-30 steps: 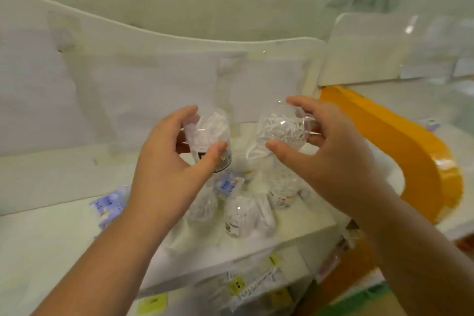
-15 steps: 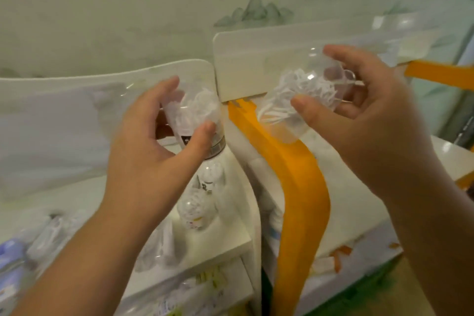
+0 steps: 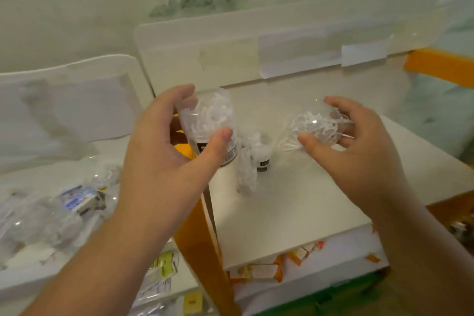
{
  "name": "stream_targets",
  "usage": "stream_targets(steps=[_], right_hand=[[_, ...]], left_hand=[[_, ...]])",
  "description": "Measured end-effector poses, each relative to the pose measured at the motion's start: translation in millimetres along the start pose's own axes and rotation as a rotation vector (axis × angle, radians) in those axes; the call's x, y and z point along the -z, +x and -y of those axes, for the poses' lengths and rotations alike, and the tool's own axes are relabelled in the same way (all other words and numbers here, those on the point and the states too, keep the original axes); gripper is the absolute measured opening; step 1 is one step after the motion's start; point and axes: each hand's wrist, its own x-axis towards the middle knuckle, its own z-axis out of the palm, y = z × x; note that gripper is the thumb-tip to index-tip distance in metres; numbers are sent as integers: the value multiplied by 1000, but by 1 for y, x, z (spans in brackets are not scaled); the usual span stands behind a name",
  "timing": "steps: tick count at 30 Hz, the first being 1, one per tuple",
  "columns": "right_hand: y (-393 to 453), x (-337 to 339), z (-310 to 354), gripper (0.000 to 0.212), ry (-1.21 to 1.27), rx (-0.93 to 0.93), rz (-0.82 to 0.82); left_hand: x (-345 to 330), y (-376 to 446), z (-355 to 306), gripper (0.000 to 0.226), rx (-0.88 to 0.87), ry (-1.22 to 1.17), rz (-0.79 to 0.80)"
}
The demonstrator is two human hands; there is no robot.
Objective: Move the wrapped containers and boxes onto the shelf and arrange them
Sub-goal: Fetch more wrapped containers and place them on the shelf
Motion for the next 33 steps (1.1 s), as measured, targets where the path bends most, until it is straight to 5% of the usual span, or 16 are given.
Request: stream_targets(steps=[16, 33], right_hand=[[-13, 28, -92, 69, -296, -113, 55], [50, 55, -205, 64, -157, -4, 409]], left_hand=[[-138, -47, 39, 69, 83, 155, 403], [-247, -32, 64, 54, 179, 745, 359]])
